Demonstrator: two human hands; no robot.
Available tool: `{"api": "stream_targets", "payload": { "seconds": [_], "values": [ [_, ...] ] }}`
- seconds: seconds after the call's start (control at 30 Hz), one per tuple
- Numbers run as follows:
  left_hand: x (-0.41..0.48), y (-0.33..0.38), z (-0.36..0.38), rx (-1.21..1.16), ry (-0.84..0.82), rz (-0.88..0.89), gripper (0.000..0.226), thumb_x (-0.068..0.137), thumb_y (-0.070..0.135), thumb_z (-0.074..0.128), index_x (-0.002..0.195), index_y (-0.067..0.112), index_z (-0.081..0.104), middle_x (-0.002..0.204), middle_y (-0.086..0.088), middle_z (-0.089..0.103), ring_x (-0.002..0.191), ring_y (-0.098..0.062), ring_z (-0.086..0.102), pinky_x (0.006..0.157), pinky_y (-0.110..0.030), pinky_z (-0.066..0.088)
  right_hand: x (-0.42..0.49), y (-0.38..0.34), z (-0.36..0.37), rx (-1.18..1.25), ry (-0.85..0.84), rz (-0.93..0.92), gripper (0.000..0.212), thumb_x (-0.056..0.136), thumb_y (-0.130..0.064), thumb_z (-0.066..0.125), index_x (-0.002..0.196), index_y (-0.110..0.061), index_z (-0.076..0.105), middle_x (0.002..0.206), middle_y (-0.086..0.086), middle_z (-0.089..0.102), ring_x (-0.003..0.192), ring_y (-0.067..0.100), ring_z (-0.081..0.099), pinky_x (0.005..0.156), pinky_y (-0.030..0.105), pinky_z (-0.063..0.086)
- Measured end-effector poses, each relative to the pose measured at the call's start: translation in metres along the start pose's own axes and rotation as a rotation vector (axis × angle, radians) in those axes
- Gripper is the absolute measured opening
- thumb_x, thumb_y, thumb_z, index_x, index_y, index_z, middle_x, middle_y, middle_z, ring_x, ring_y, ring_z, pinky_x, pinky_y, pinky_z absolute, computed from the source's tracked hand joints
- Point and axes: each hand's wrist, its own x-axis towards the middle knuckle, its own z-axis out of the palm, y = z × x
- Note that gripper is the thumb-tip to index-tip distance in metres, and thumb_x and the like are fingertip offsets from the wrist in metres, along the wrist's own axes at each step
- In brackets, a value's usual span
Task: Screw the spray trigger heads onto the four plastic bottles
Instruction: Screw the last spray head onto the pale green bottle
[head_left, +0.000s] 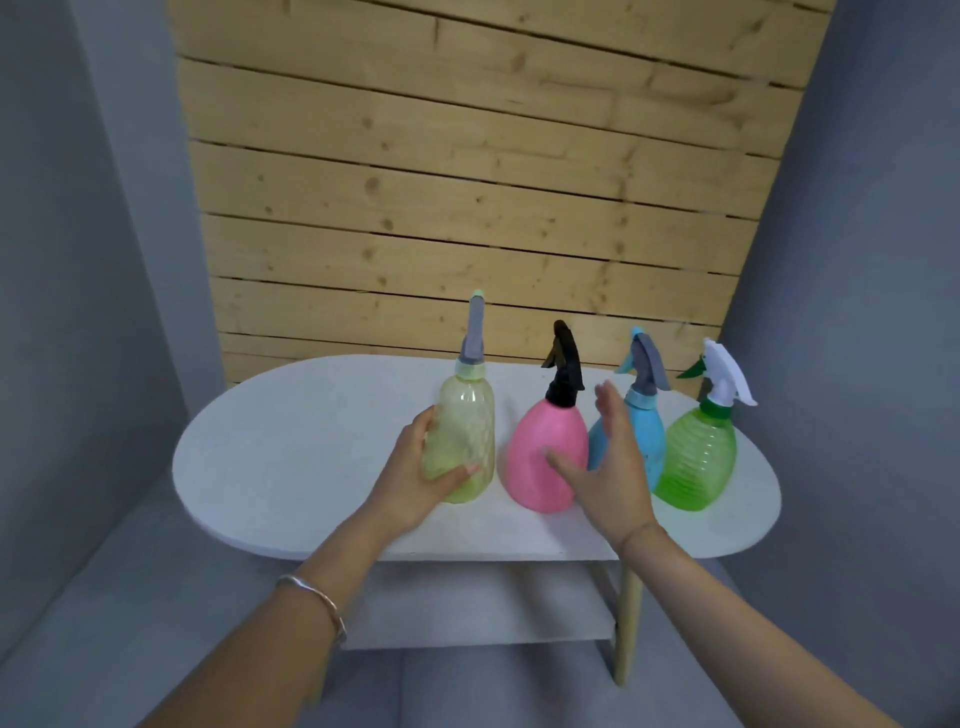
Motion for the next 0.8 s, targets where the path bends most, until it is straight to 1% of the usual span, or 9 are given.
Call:
{"api": "stream_targets", "payload": {
  "seconds": [0.07, 0.13, 0.2, 0.27, 0.37, 0.47, 0.7, 0.77, 0.8],
  "values": [
    [0.002, 0.0, 0.005, 0.004, 0.002, 0.005, 0.072, 0.076, 0.018, 0.079, 0.134, 0.024, 0.037, 0.117, 0.011, 0.049, 0.111, -0.019, 0.053, 0.095, -0.036, 0.047, 0.004, 0.01, 0.005, -0.056, -0.094, 0.005, 0.102, 0.072, -0.014, 0.081, 0.151, -0.016, 0.016, 0.155, -0.001, 0.031, 0.141, 0.016, 0.031, 0.112, 0.024, 0.026],
    [0.002, -0.001, 0.007, 0.005, 0.017, 0.002, 0.07, 0.075, 0.019, 0.08, 0.131, 0.027, 0.037, 0.113, 0.019, 0.049, 0.105, -0.011, 0.055, 0.091, -0.03, 0.047, 0.006, 0.014, 0.01, -0.092, -0.1, -0.018, 0.1, 0.071, -0.015, 0.081, 0.15, -0.02, 0.02, 0.15, -0.001, 0.038, 0.137, 0.018, 0.036, 0.108, 0.028, 0.032],
    [0.001, -0.001, 0.01, 0.005, 0.026, 0.002, 0.067, 0.075, 0.02, 0.08, 0.125, 0.031, 0.037, 0.111, 0.025, 0.048, 0.101, -0.002, 0.054, 0.087, -0.026, 0.048, 0.008, 0.016, 0.014, -0.103, -0.073, -0.032, 0.095, 0.071, -0.016, 0.081, 0.148, -0.023, 0.024, 0.143, 0.0, 0.042, 0.132, 0.019, 0.04, 0.103, 0.025, 0.034],
    [0.001, -0.001, 0.011, 0.011, 0.029, -0.005, 0.068, 0.075, 0.022, 0.08, 0.127, 0.029, 0.037, 0.111, 0.022, 0.048, 0.103, -0.006, 0.054, 0.089, -0.029, 0.049, 0.01, 0.017, 0.016, -0.097, -0.053, -0.044, 0.092, 0.071, -0.015, 0.081, 0.146, -0.024, 0.028, 0.139, -0.001, 0.044, 0.129, 0.019, 0.042, 0.099, 0.022, 0.032],
    [0.0, 0.0, 0.013, 0.033, 0.032, -0.011, 0.076, 0.075, 0.023, 0.08, 0.136, 0.02, 0.037, 0.12, 0.008, 0.049, 0.112, -0.02, 0.054, 0.094, -0.038, 0.05, 0.011, 0.019, 0.018, -0.098, -0.049, -0.049, 0.09, 0.071, -0.016, 0.081, 0.145, -0.023, 0.03, 0.137, 0.0, 0.045, 0.127, 0.018, 0.043, 0.097, 0.021, 0.033],
    [-0.001, -0.002, 0.016, 0.051, 0.053, -0.012, 0.079, 0.075, 0.026, 0.08, 0.139, 0.019, 0.034, 0.13, 0.002, 0.047, 0.118, -0.023, 0.051, 0.098, -0.044, 0.048, 0.012, 0.021, 0.02, -0.088, -0.037, -0.047, 0.09, 0.071, -0.017, 0.081, 0.145, -0.023, 0.03, 0.138, -0.001, 0.044, 0.127, 0.018, 0.042, 0.098, 0.022, 0.033],
    [-0.003, -0.002, 0.018, 0.062, 0.069, -0.022, 0.078, 0.074, 0.029, 0.08, 0.138, 0.025, 0.035, 0.128, 0.005, 0.048, 0.116, -0.022, 0.053, 0.095, -0.047, 0.05, 0.01, 0.021, 0.021, -0.102, -0.043, 0.015, 0.092, 0.07, -0.019, 0.082, 0.145, -0.024, 0.028, 0.141, -0.001, 0.043, 0.129, 0.019, 0.042, 0.1, 0.023, 0.032],
    [-0.005, -0.001, 0.019, 0.06, 0.067, -0.027, 0.072, 0.074, 0.029, 0.08, 0.132, 0.034, 0.038, 0.122, 0.013, 0.05, 0.115, -0.02, 0.055, 0.093, -0.041, 0.052, 0.009, 0.02, 0.02, -0.095, -0.063, 0.037, 0.093, 0.071, -0.019, 0.081, 0.146, -0.022, 0.027, 0.143, 0.0, 0.042, 0.131, 0.021, 0.041, 0.104, 0.027, 0.034],
    [-0.006, 0.0, 0.019, 0.055, 0.063, -0.016, 0.069, 0.073, 0.03, 0.08, 0.126, 0.042, 0.038, 0.119, 0.019, 0.051, 0.115, -0.018, 0.055, 0.091, -0.035, 0.052, 0.009, 0.021, 0.02, -0.09, -0.072, 0.046, 0.094, 0.071, -0.019, 0.081, 0.147, -0.02, 0.025, 0.145, 0.001, 0.041, 0.133, 0.021, 0.04, 0.107, 0.029, 0.034]
  ]
}}
